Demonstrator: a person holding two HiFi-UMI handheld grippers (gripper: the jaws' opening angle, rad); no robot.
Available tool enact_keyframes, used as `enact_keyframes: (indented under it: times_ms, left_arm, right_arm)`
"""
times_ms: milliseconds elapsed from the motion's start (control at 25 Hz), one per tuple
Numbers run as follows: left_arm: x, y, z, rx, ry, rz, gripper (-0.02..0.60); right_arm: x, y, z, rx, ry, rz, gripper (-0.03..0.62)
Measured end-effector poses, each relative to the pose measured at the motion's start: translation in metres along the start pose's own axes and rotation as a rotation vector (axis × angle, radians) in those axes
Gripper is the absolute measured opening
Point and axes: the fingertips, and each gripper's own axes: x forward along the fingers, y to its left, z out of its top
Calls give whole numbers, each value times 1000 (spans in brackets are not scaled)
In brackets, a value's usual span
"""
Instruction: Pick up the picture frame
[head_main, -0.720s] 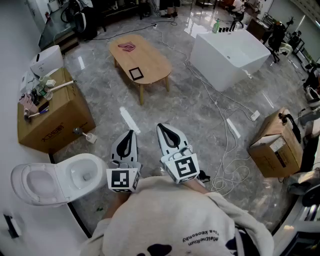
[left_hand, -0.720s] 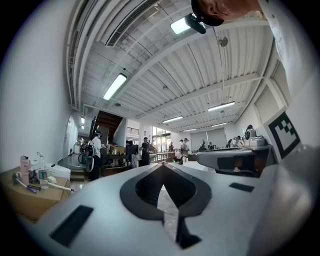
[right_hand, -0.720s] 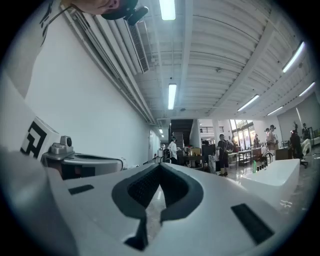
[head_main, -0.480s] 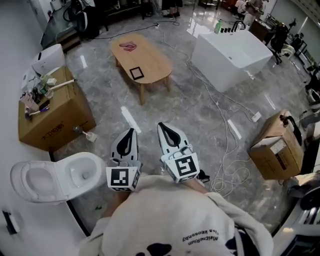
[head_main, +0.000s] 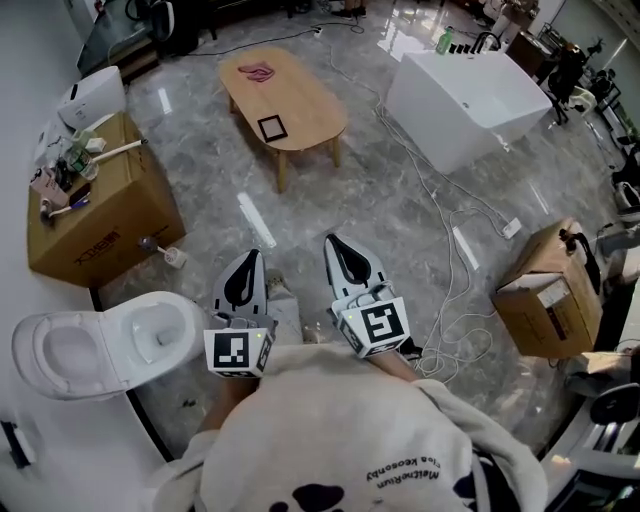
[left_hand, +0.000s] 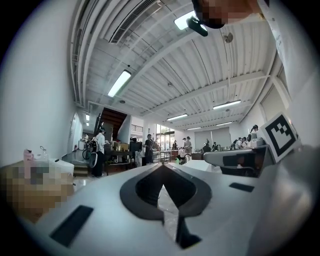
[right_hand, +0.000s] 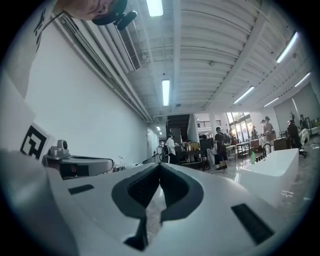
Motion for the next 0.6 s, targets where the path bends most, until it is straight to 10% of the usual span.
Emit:
enact_keyframes:
  times_ms: [600]
  left_arm:
    - [114, 128, -9, -19, 15, 64, 8]
  right_arm:
    - [128, -47, -8, -7, 51, 1, 8]
